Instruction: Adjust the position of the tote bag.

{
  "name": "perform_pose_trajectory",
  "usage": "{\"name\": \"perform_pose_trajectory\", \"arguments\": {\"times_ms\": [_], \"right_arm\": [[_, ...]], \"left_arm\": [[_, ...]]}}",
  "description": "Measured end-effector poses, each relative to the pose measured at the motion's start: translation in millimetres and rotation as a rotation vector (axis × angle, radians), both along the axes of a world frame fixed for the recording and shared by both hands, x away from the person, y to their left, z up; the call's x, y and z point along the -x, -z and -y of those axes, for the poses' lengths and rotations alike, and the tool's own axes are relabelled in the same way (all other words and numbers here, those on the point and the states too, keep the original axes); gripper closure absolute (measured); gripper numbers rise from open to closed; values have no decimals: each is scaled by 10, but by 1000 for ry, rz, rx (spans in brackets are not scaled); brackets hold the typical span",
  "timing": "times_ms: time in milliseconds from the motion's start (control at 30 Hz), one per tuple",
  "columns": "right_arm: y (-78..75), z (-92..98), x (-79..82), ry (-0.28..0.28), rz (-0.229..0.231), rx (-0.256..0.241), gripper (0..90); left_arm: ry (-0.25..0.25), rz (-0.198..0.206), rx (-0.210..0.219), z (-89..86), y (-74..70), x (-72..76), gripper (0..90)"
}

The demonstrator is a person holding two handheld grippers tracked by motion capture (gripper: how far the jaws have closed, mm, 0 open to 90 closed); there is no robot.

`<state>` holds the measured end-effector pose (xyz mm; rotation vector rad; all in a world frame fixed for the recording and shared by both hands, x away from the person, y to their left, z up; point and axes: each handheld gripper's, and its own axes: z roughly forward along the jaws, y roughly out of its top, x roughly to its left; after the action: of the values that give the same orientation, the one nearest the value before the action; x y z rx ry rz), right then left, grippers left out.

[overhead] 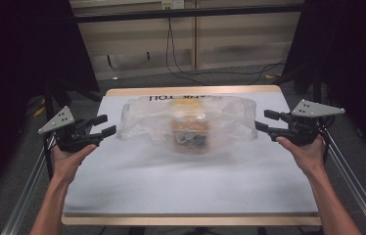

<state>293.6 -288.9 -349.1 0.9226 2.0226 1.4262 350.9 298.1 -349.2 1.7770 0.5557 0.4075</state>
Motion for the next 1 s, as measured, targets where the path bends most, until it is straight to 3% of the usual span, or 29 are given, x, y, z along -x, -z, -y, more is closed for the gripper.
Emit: {"name": "perform_pose_trajectory", "arguments": {"times_ms": [133, 333, 433, 600, 733, 867, 1000], "right_arm": [[-56, -134, -51, -36, 11, 14, 398], [-185, -632, -276, -122, 34, 58, 316], [-219, -837, -419, -164, 15, 74, 290], [-145, -1059, -612, -203, -21, 128, 267], [-15, -1102, -691, -209, -58, 172, 270], [84, -1121, -760, -217, -90, 191, 448], [113, -1135, -811, -265, -105, 162, 799]], "left_arm": [[40, 15, -21, 287, -68, -83, 424], [117, 15, -58, 800, -119, -288, 423], [157, -5, -65, 983, -87, -408, 419], [177, -59, -112, 1112, 58, -546, 418], [180, -76, -188, 1171, 137, -575, 424], [195, -100, -225, 1224, 213, -619, 472], [232, -95, -261, 1255, 244, -623, 780]]}}
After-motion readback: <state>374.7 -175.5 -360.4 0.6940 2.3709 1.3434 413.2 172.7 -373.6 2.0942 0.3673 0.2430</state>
